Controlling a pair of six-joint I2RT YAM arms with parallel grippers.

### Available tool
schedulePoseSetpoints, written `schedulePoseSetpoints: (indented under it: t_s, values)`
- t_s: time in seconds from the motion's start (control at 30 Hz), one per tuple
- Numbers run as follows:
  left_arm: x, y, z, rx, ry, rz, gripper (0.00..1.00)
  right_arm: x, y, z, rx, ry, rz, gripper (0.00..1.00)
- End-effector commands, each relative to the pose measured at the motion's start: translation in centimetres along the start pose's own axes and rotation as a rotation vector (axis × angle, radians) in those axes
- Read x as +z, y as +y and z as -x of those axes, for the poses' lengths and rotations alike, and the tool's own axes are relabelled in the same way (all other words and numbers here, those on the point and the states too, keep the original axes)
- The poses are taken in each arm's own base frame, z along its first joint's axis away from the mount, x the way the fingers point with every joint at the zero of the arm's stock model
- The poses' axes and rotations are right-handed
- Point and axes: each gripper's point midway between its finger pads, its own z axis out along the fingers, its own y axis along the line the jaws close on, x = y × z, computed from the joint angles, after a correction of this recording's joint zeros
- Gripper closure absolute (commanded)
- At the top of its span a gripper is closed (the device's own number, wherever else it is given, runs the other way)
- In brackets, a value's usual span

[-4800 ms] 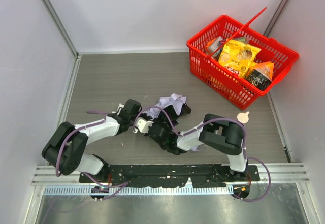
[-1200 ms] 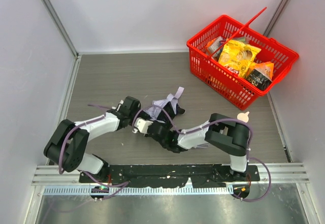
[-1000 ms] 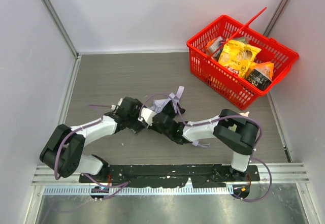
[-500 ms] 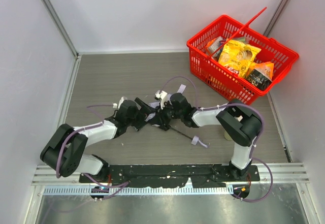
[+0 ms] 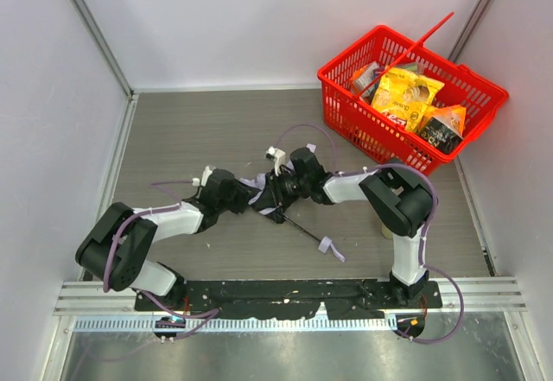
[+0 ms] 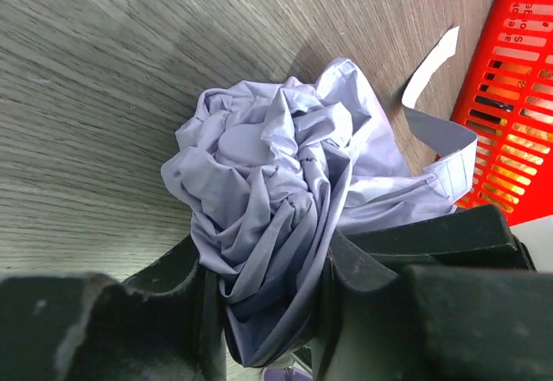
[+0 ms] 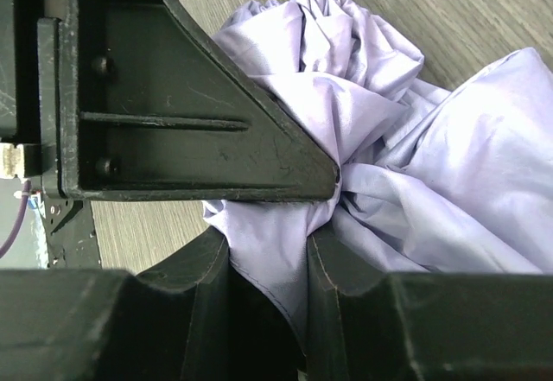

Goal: Put away the umbrella

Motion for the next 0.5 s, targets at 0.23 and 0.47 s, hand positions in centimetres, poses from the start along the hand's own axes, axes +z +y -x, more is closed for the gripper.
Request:
schedulePoseSetpoints:
  t_s: [0.23,0.47]
  values:
    - [-1.2,8.7,-2.7,0.084,0.139,0.335,1.00,-5.3,0.8,2.1,-0.068,0.064,-0.287,0.32]
    - [-1.4,7.6,-3.4,0.079,0.200,0.383,1.00,-7.4,4.6,4.2,-0.487,-0.191,-0.513,0.18]
